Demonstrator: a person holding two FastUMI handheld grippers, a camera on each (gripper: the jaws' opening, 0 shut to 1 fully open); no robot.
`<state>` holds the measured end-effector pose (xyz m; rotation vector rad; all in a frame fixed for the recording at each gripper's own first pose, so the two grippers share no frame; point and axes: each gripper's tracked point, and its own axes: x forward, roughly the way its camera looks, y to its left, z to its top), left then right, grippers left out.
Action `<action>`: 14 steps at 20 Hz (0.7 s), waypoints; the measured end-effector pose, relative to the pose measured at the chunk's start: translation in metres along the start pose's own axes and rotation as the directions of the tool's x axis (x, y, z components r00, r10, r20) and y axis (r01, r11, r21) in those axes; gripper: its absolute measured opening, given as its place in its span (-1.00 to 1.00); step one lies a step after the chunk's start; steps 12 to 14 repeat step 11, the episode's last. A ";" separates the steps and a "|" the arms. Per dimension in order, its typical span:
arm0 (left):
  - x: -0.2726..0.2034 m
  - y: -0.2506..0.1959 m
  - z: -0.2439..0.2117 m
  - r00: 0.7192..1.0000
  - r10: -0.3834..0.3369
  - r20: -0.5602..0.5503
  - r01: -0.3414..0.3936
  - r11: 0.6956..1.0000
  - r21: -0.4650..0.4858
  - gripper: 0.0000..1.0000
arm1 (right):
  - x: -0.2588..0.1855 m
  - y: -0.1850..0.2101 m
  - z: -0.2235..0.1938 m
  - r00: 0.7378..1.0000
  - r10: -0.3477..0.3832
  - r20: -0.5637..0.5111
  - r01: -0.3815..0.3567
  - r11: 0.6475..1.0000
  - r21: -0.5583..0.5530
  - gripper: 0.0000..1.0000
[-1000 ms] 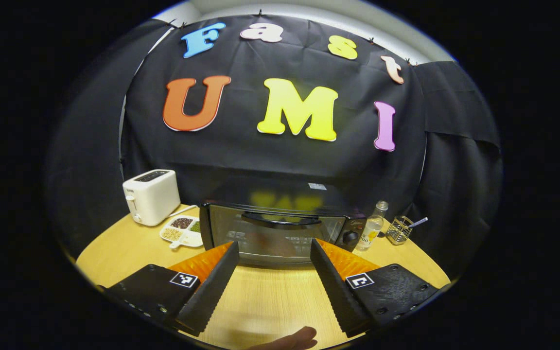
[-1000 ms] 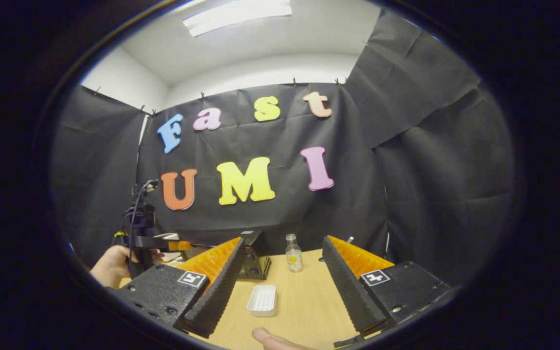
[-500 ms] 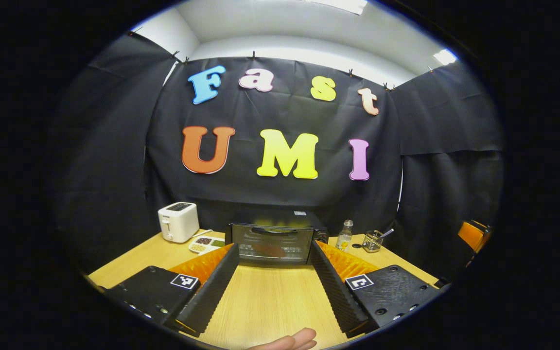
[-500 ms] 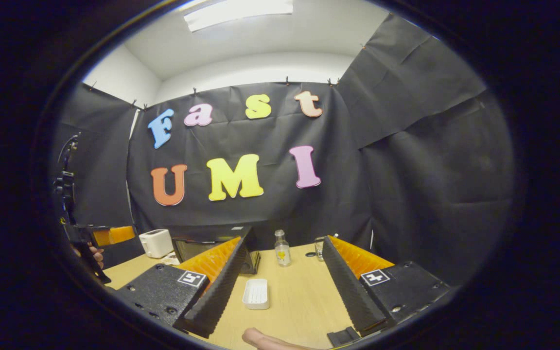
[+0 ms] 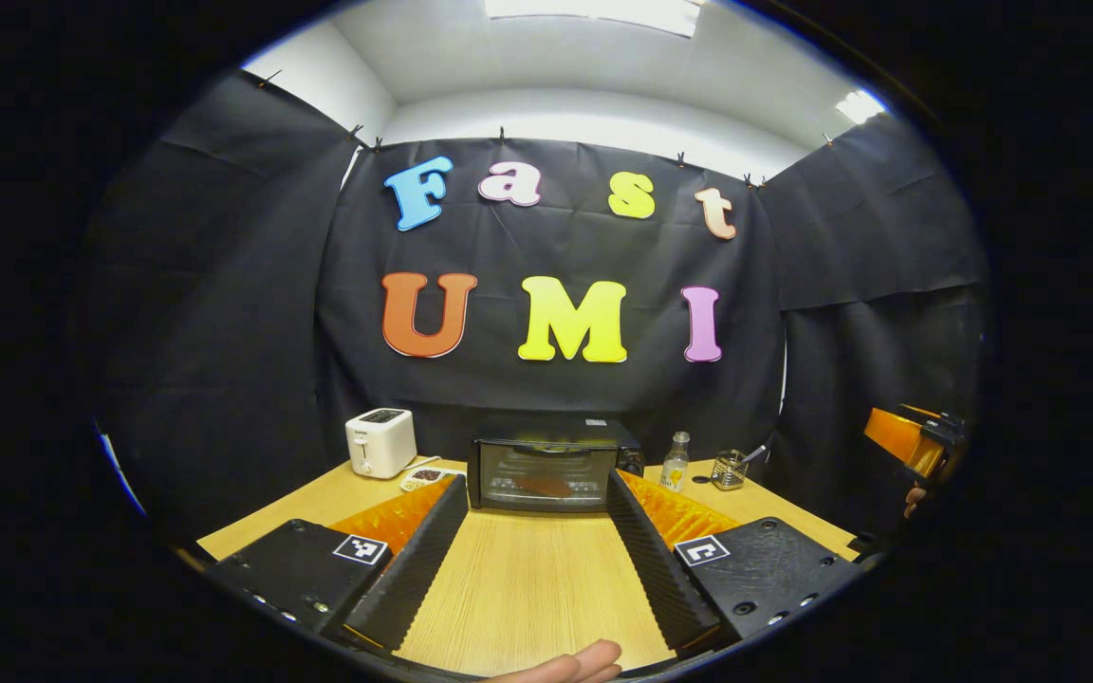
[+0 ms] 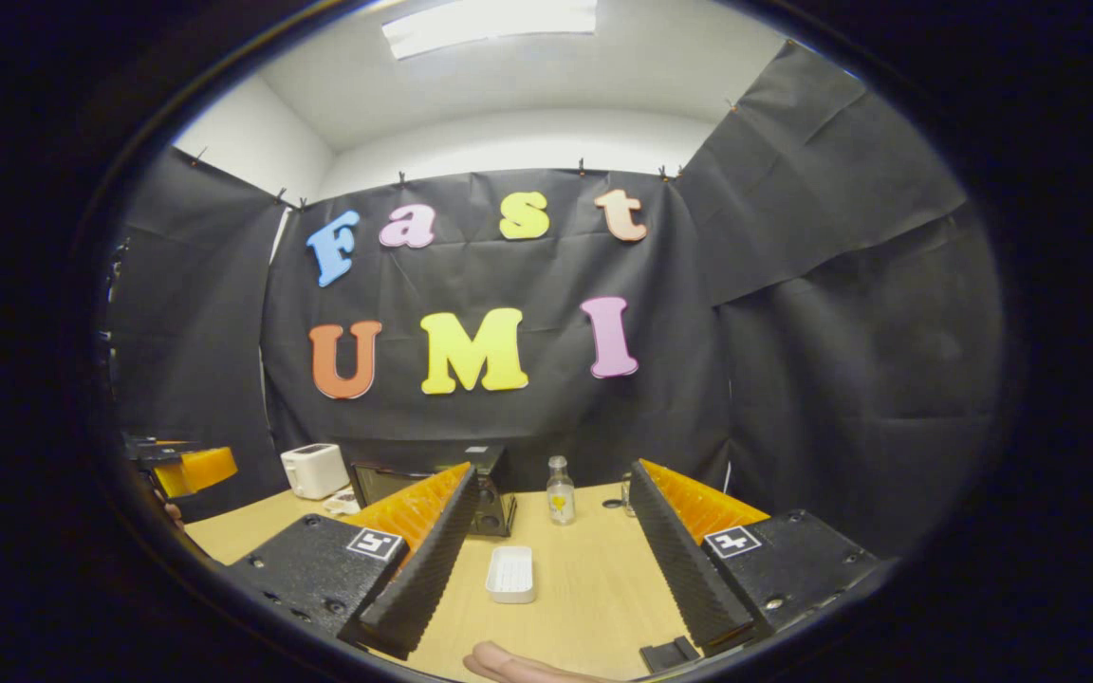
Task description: Open the electric oven with the left hand, put the food in, and close the electric oven.
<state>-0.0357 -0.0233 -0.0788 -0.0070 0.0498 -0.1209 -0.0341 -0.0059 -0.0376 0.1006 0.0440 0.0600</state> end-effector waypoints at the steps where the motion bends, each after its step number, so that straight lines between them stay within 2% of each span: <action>1: 0.000 -0.002 -0.002 1.000 -0.011 -0.005 0.011 1.000 -0.005 0.87 | 0.002 0.002 0.001 1.000 0.000 0.000 0.000 1.000 -0.004 0.92; 4: -0.002 -0.001 -0.003 1.000 -0.012 -0.012 0.012 1.000 0.002 0.88 | 0.003 0.003 0.001 1.000 -0.002 -0.002 0.002 1.000 -0.004 0.92; 5: -0.003 -0.001 -0.002 1.000 -0.011 -0.009 0.011 1.000 0.008 0.88 | 0.004 0.005 0.002 1.000 0.002 -0.002 -0.002 1.000 -0.005 1.00; 14: -0.010 -0.005 0.003 1.000 -0.007 0.025 0.007 1.000 0.019 0.88 | 0.004 0.012 -0.002 1.000 0.021 0.008 -0.021 1.000 -0.010 1.00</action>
